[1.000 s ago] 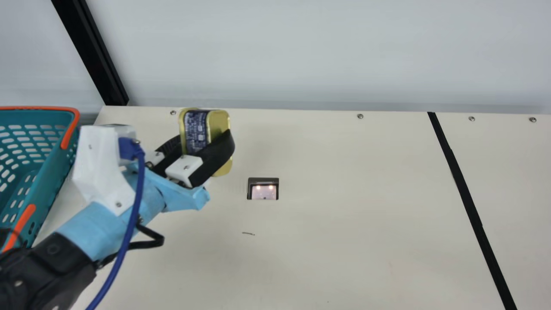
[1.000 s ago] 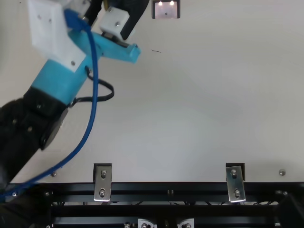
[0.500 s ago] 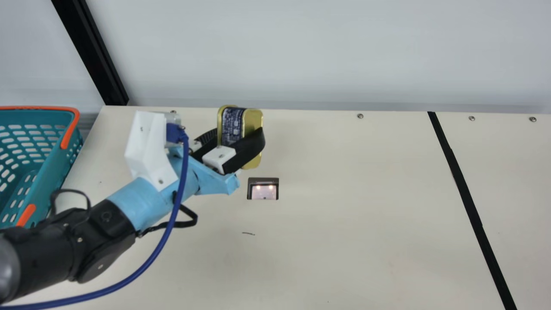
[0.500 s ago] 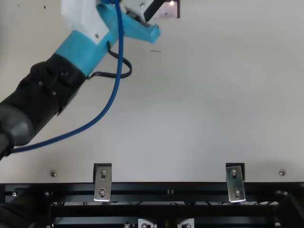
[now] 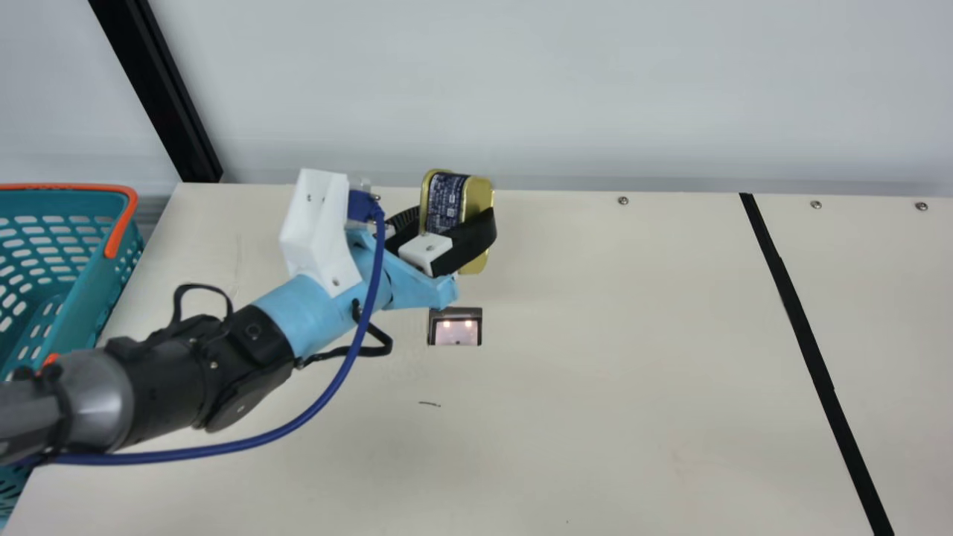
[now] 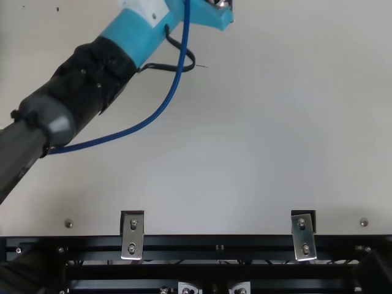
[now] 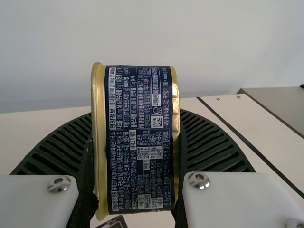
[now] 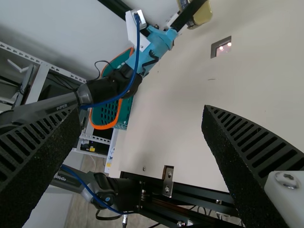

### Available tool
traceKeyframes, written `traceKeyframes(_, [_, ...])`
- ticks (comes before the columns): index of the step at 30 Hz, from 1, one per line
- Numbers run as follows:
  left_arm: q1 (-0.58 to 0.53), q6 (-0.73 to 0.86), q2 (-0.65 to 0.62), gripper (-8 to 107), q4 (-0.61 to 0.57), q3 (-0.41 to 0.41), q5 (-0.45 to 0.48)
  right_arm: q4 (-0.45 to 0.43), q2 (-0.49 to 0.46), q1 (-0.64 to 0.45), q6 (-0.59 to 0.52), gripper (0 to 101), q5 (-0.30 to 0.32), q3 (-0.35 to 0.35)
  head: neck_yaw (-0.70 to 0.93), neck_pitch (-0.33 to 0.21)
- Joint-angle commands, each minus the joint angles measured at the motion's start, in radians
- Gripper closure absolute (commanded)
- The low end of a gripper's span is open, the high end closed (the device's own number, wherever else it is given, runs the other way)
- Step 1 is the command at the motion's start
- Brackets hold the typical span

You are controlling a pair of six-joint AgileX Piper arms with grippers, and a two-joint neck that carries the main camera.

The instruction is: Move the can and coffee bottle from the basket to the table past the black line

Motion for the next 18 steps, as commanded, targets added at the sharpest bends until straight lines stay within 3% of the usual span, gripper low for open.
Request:
traceKeyframes(1, [-0.003,-0.002,0.022,89,-0.001,-0.019,0.003,0.000,0.000,0.000,0.000,0,0.000,0.000,-0.010,-0.009])
traceKeyframes(18, [-0.012,0.024,0.124,89,-0.050,-0.070,-0.021,0.000,0.000,0.000,0.000,0,0.000,0.000,-0.010,-0.009])
